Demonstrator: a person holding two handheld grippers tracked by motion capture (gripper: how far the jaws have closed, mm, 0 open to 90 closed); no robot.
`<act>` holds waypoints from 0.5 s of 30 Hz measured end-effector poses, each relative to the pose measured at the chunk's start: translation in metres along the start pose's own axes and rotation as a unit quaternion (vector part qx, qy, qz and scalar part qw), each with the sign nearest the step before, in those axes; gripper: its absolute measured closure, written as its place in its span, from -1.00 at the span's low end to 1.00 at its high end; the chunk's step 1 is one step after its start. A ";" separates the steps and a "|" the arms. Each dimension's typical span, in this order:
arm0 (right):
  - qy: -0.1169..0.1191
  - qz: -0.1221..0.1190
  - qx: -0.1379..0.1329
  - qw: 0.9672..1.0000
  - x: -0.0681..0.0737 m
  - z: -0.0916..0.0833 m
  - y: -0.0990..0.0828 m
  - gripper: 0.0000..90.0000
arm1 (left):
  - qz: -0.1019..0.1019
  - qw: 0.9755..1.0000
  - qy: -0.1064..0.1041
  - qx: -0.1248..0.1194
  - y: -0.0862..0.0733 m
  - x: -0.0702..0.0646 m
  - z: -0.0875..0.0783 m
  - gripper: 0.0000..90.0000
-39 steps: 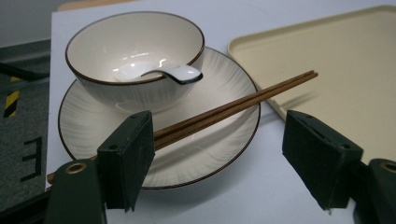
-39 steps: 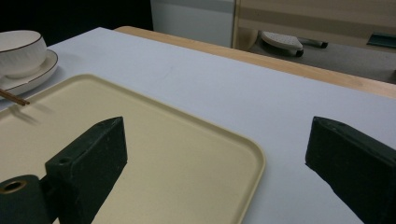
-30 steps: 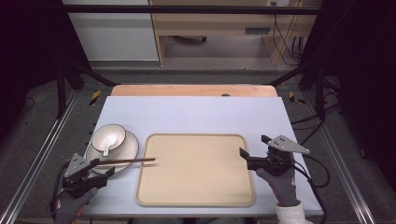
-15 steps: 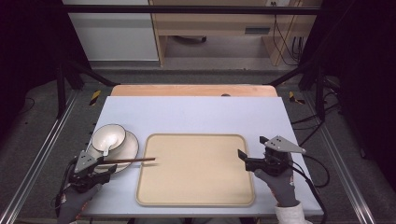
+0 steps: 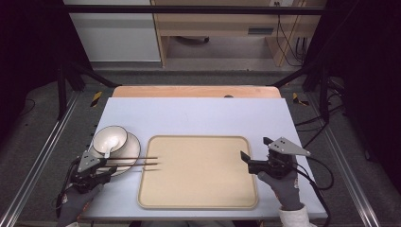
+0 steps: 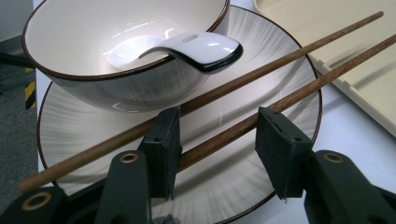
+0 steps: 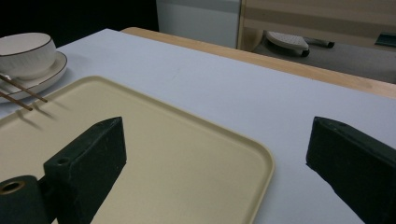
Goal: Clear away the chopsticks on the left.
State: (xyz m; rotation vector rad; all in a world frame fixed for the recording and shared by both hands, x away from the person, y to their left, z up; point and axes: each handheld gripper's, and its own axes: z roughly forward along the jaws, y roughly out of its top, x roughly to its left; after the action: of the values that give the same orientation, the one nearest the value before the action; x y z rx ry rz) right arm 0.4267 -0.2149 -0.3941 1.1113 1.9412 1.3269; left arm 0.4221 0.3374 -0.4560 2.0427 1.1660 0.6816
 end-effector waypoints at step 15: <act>0.000 -0.002 0.009 1.000 0.001 0.003 -0.001 -0.90 | 0.026 0.999 0.004 0.038 0.008 -0.010 -0.003 0.44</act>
State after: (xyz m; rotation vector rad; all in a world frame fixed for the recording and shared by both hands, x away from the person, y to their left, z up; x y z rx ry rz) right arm 0.4285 -0.2132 -0.3962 1.1152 1.9581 1.3093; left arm 0.4198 0.3262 -0.4491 2.1430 1.1619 0.6802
